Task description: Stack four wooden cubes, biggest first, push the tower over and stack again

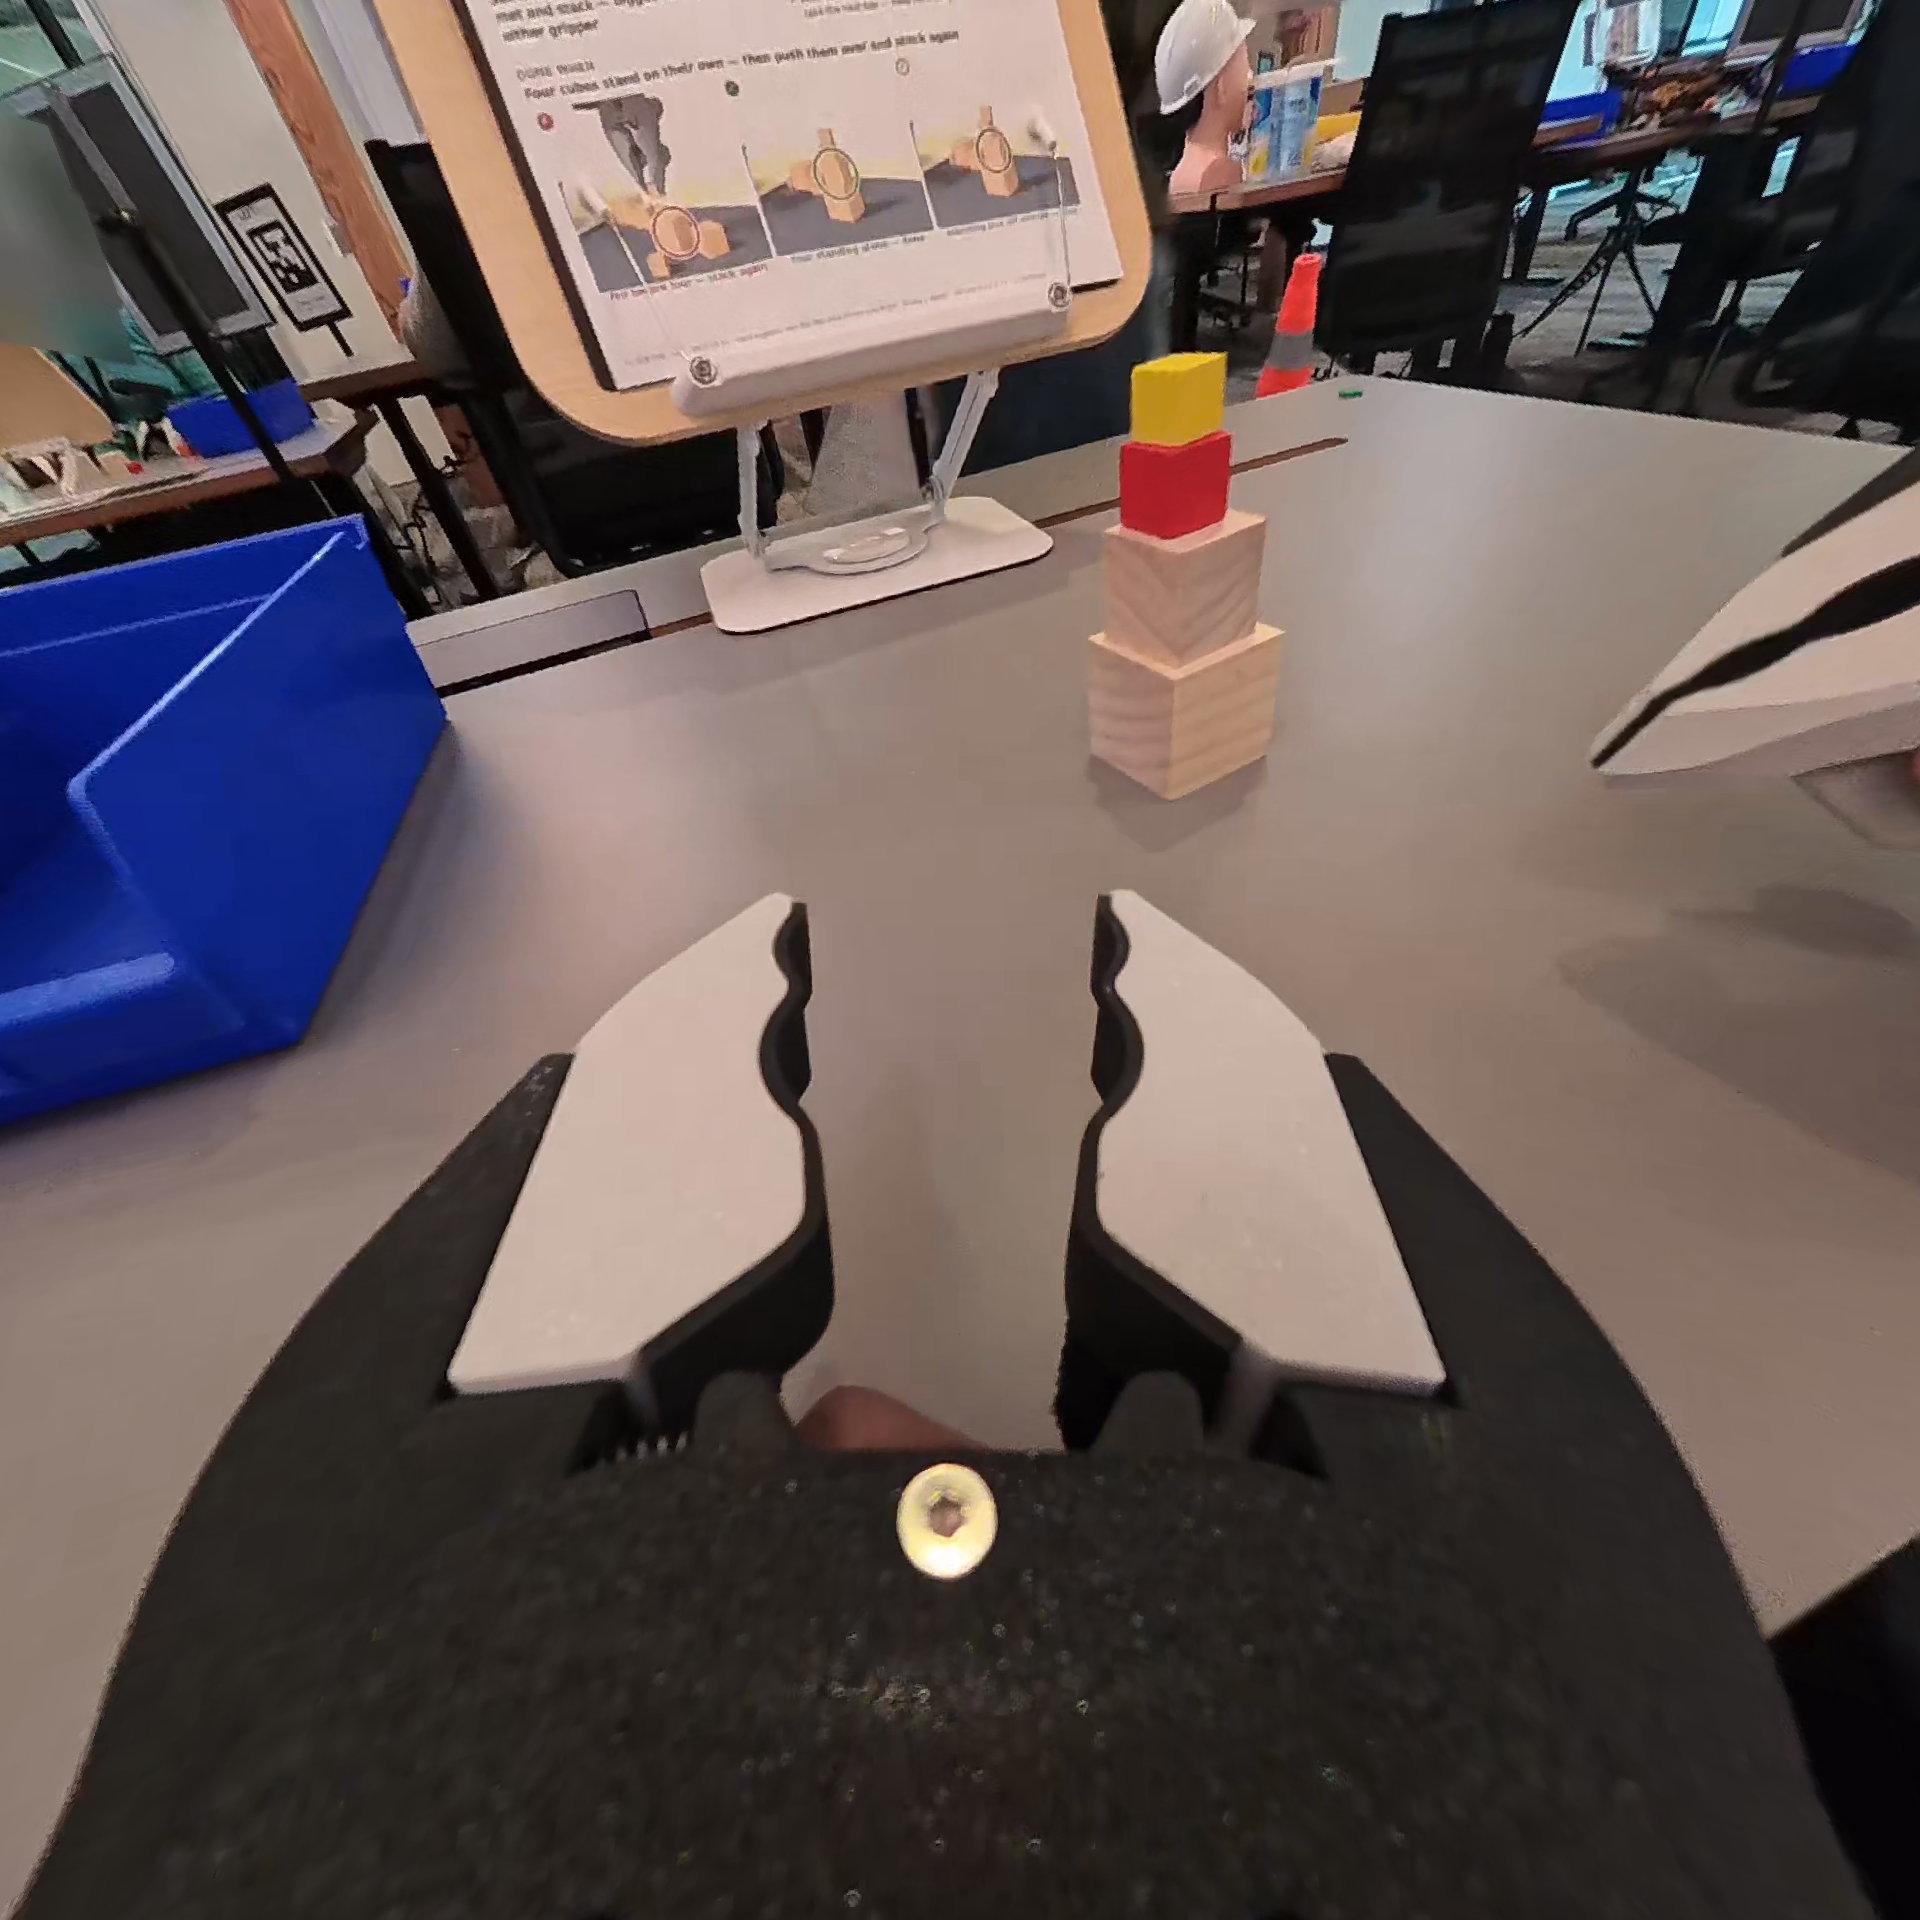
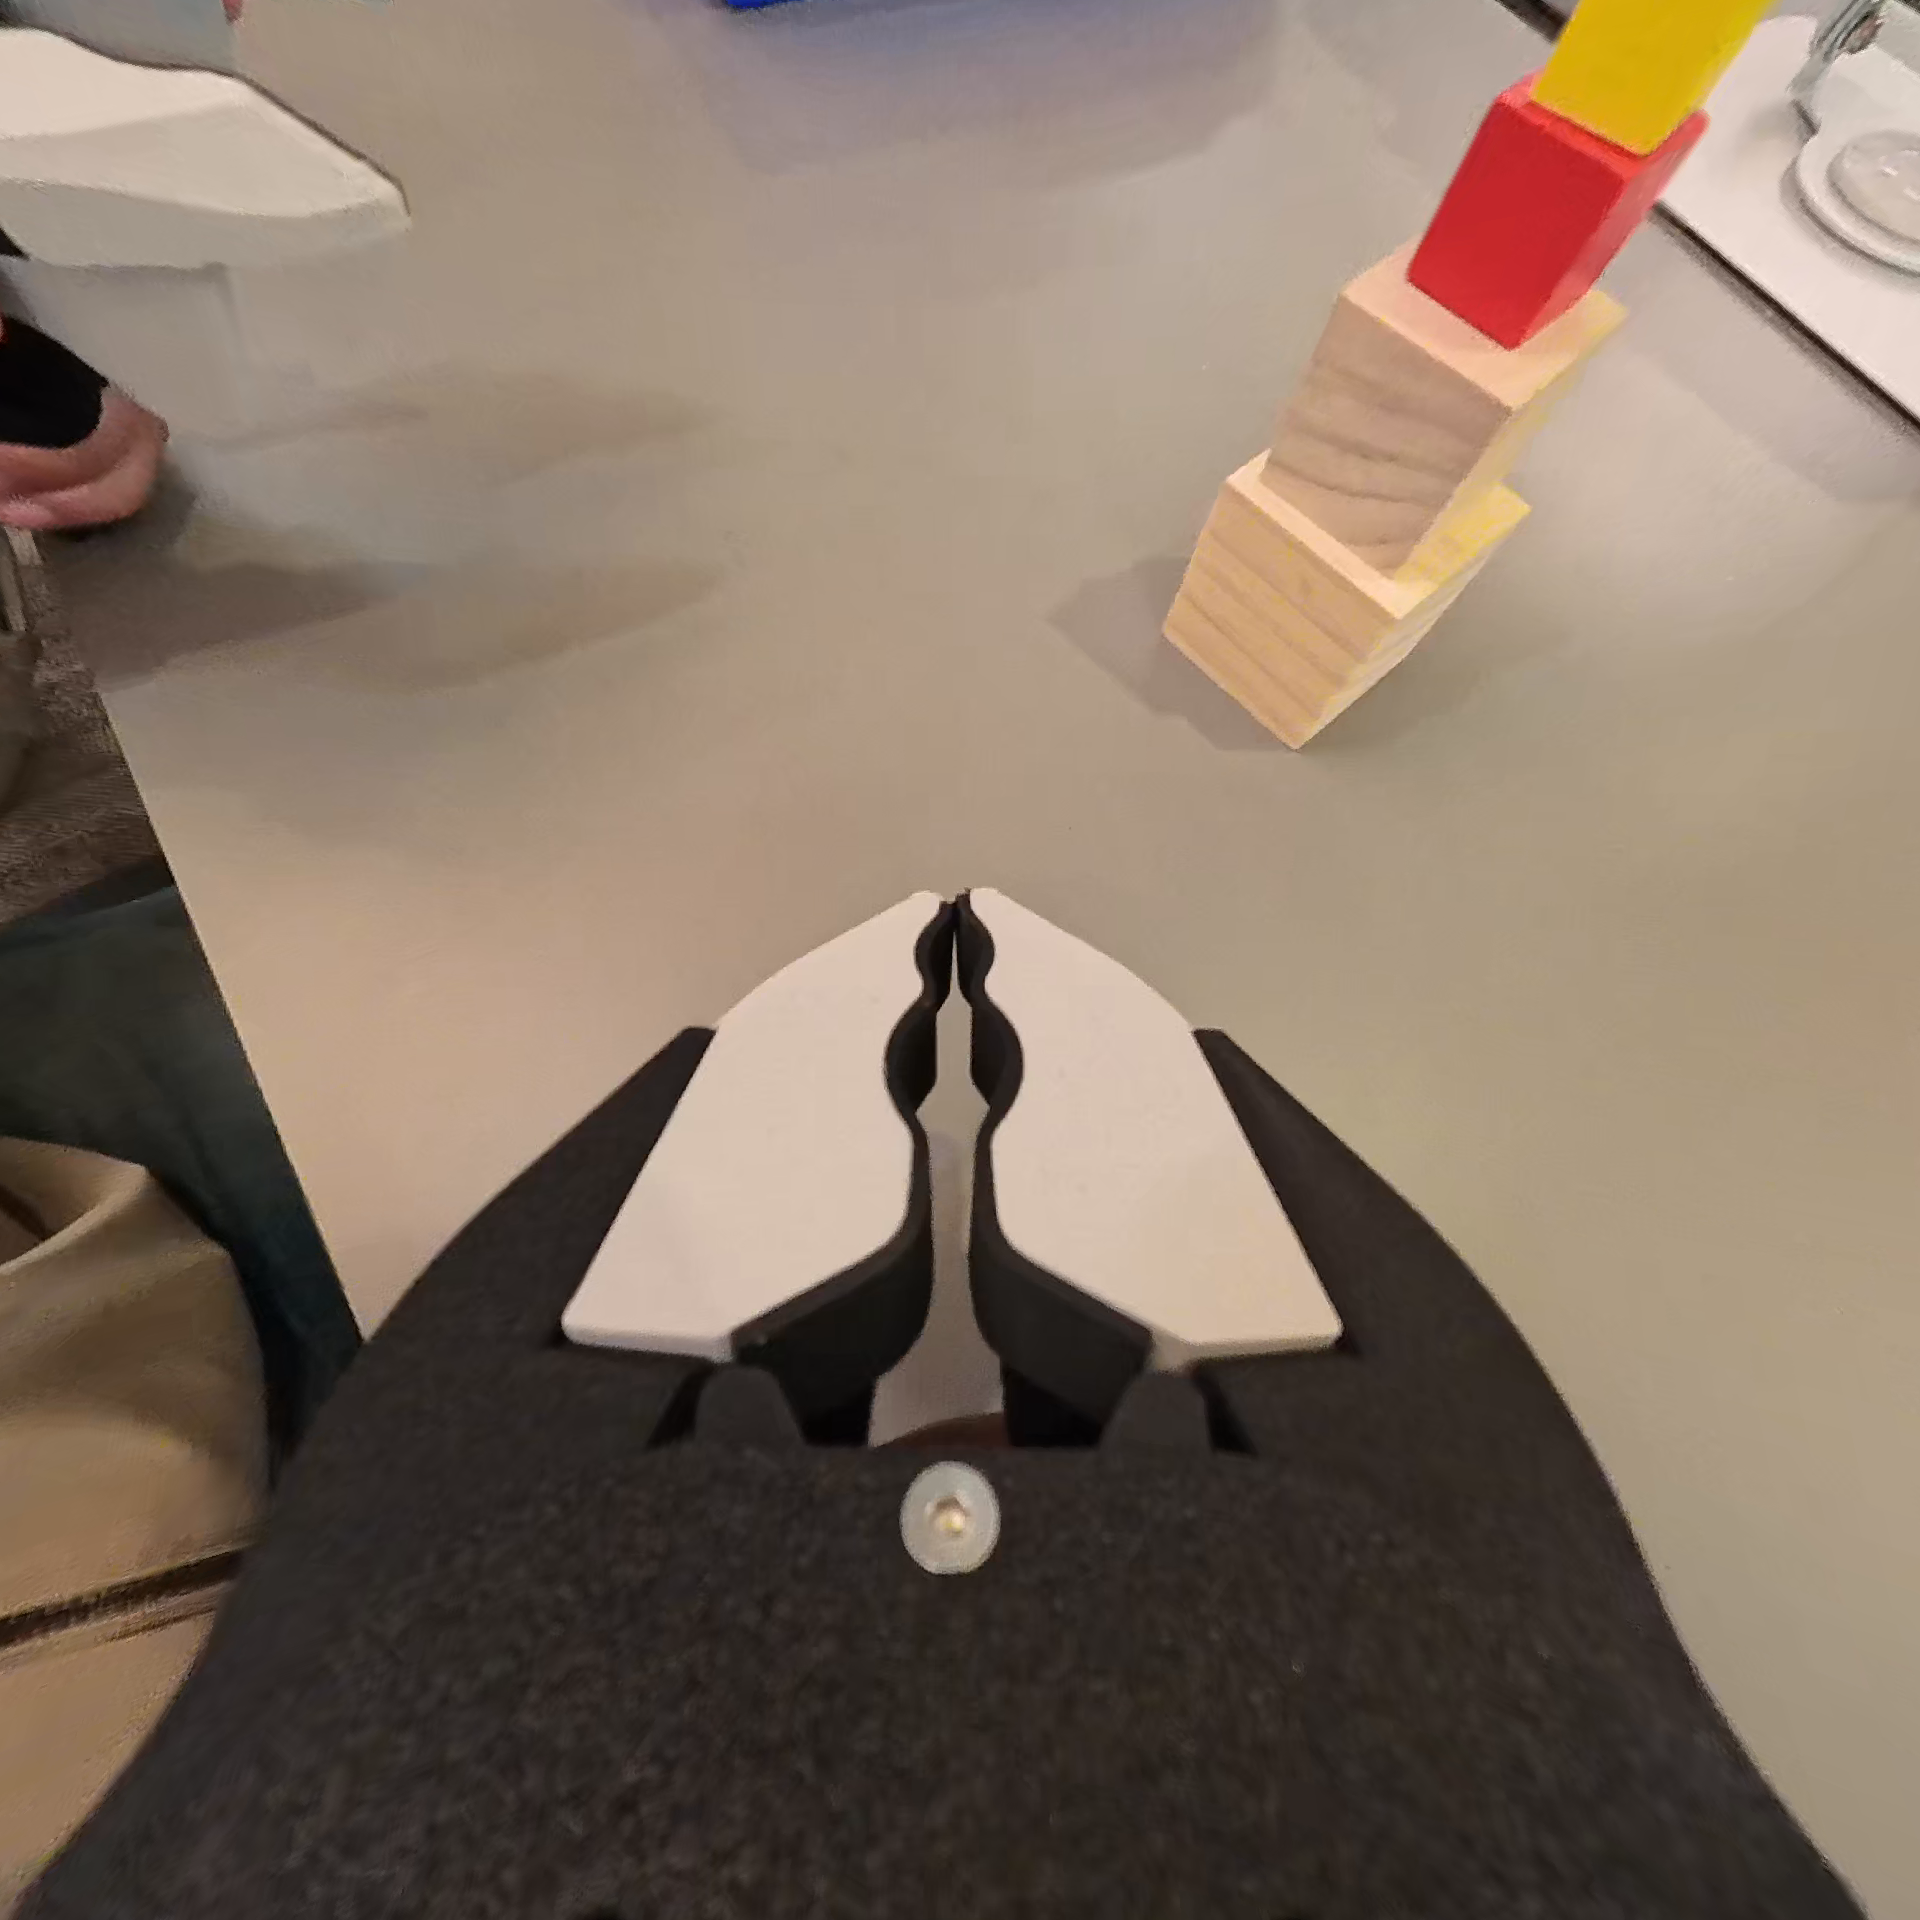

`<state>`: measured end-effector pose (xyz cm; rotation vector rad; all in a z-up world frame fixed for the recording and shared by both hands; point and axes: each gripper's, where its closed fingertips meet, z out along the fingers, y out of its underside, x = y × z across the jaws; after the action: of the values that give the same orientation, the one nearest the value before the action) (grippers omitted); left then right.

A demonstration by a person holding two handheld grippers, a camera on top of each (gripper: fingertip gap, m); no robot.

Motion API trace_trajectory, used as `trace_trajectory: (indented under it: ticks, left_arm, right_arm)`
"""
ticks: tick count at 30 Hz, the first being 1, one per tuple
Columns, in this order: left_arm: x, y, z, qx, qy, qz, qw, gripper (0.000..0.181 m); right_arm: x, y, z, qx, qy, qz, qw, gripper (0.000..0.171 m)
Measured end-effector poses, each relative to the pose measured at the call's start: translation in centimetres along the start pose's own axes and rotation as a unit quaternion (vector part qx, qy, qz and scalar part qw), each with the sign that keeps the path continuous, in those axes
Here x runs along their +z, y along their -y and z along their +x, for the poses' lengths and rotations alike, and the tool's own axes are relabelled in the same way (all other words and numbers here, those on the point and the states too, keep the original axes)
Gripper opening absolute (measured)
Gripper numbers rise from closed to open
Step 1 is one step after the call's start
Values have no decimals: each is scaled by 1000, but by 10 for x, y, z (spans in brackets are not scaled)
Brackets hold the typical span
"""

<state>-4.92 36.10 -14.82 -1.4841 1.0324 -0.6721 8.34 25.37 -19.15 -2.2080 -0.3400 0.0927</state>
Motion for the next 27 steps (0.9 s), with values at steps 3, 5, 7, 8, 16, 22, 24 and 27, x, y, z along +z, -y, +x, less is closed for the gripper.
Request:
trace_trajectory:
  ticks: [3,5,7,8,16,22,24,27]
  left_arm:
    - [2,-3,-4,-10,-3,-8,1000,51]
    - [4,-5,-6,-24,-5,-15,1000,51]
    - [5,-7,-7,-34,-11,-23,999,52]
    - [6,-7,-7,-36,-13,-26,999,52]
    - [8,-11,-3,-7,-4,-39,999,53]
    - [3,-4,-3,4,7,-10,1000,51]
    - [2,-3,-5,-1,7,-7,1000,50]
    - [3,-5,-5,-15,-4,-14,1000,50]
  right_arm:
    - [5,-3,-3,-7,0,-10,1000,0]
    - [8,-7,-6,-7,3,-17,1000,0]
    - [9,-10,-8,-9,3,-23,1000,0]
    - [8,-11,-9,-12,2,-26,1000,0]
    - [-7,-18,1,-30,-15,-42,999,0]
    - [-23,-49,17,-66,-18,-120,990,0]
    - [-28,-63,27,-79,-23,-156,984,0]
    - [-21,-73,52,-88,-37,-204,974,0]
